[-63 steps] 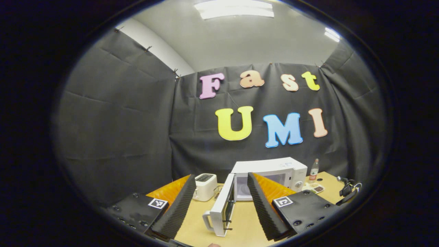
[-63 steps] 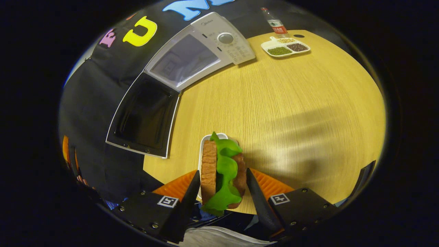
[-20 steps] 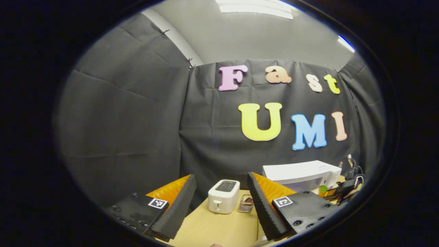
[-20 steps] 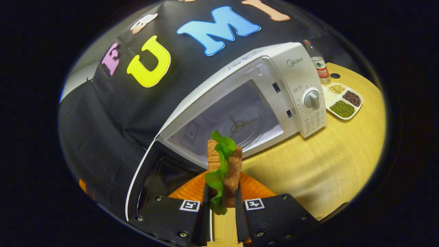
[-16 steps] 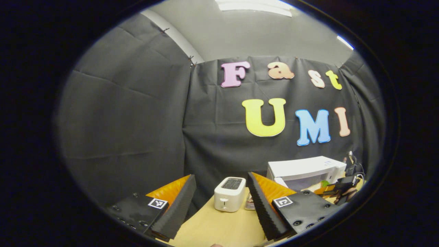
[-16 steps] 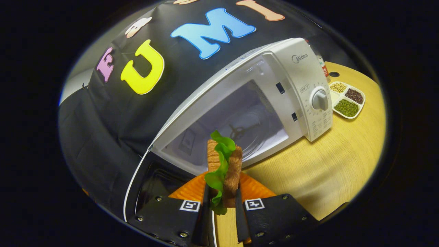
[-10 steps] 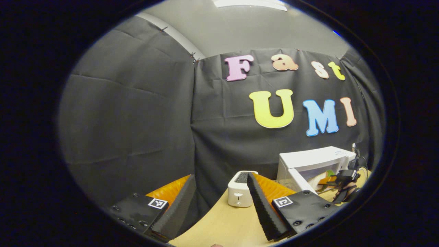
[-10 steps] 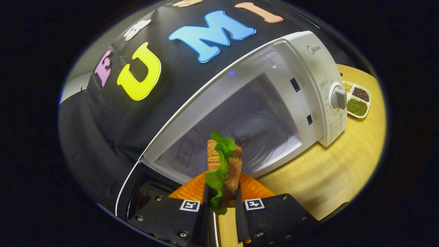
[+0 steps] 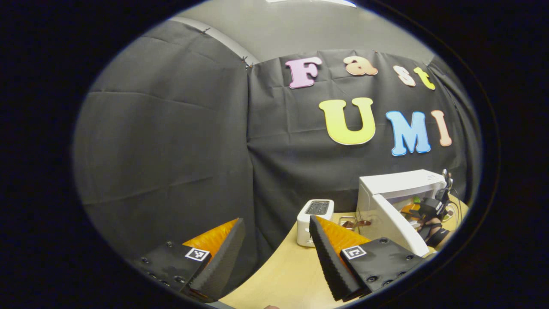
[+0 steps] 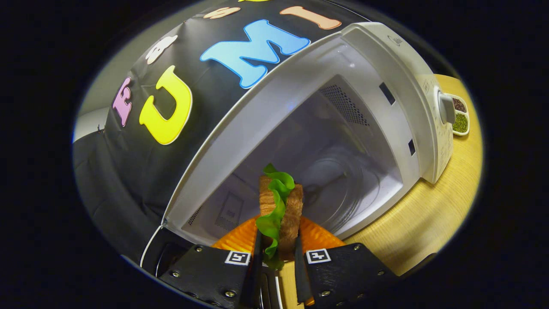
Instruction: Open the microwave oven with the left hand, put the food in, and close the microwave oven.
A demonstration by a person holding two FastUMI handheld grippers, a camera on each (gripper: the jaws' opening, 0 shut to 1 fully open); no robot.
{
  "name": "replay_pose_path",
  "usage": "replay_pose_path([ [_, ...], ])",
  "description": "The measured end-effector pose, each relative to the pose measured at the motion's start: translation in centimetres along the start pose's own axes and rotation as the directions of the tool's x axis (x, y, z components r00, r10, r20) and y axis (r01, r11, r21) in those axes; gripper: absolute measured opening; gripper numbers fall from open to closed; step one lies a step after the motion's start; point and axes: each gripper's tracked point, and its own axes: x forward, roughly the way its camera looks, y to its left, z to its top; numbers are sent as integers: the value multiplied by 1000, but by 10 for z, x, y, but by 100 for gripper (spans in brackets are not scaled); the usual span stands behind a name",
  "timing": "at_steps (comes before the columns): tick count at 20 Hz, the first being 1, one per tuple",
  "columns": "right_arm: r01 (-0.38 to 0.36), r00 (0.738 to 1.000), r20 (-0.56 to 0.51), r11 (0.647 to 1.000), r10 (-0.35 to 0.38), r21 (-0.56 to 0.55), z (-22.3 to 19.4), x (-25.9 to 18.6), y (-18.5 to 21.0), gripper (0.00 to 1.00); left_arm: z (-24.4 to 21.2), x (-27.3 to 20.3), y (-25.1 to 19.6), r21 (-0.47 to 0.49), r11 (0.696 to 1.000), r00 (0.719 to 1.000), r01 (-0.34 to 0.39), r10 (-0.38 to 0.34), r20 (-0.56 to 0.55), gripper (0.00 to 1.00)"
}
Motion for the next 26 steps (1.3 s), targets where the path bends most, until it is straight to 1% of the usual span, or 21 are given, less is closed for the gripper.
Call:
replay_pose_path([
  [1, 39, 999, -9, 999, -39, -13, -4, 4, -9, 33, 0, -1, 1, 5, 1000, 1000, -3, 3, 0, 98],
  [3, 79, 997, -6, 996, -79, -35, -4, 9, -16, 33, -2, -3, 1, 12, 1000, 1000, -5, 5, 4, 98],
  [4, 86, 996, -7, 995, -86, -53, -5, 9, -18, 36, -3, -4, 0, 12, 1000, 1000, -5, 5, 7, 98],
  [6, 137, 991, 14, 980, -136, -142, -1, 10, -26, 37, -8, -4, -4, 6, 1000, 1000, -3, 3, -3, 98],
  [7, 138, 990, 13, 975, -138, -176, 0, 11, -26, 46, -11, -4, -5, 5, 1000, 1000, -4, 4, -13, 98],
  [8, 162, 987, 29, 964, -160, -213, 0, 12, -30, 47, -14, -5, -4, 2, 1000, 1000, -3, 3, -20, 98],
  [9, 176, 984, 43, 953, -170, -245, 2, 12, -31, 55, -14, -5, -3, 0, 1000, 1000, -5, 5, -19, 98],
  [10, 196, 981, 58, 941, -188, -276, 5, 10, -34, 59, -13, -7, -2, -2, 1000, 1000, -7, 7, -16, 96],
  [11, 227, 974, 72, 924, -215, -308, 8, 10, -40, 66, -12, -8, 0, -3, 1000, 1000, -10, 10, -13, 96],
  [12, 236, 972, 69, 913, -226, -332, 8, 10, -42, 77, -13, -9, 0, -6, 1000, 1000, -12, 12, -12, 97],
  [13, 250, 968, 80, 899, -237, -361, 12, 8, -43, 79, -14, -10, 0, -11, 1000, 1000, -10, 10, -12, 97],
  [15, 288, 958, 120, 848, -262, -445, 24, 2, -48, 95, -16, -14, -2, -18, 1000, 1000, -8, 8, -15, 98],
  [16, 295, 956, 144, 829, -257, -475, 31, -1, -44, 97, -19, -15, -3, -19, 1000, 1000, -6, 6, -17, 98],
  [18, 274, 962, 162, 819, -221, -504, 40, -9, -36, 97, -22, -15, -9, -26, 1000, 1000, 5, -6, -18, 98],
  [20, 255, 967, 166, 807, -195, -533, 44, -26, -27, 98, -27, -15, -18, -38, 999, 1000, 23, -24, -19, 98],
  [21, 242, 969, 172, 799, -175, -551, 46, -36, -21, 98, -29, -15, -23, -43, 999, 999, 34, -34, -18, 98],
  [23, 225, 971, 202, 778, -128, -587, 54, -62, -4, 98, -34, -12, -35, -50, 997, 998, 53, -54, -12, 94],
  [26, 203, 969, 237, 747, -63, -633, 65, -104, 17, 98, -42, -12, -49, -57, 996, 997, 74, -75, -6, 94],
])
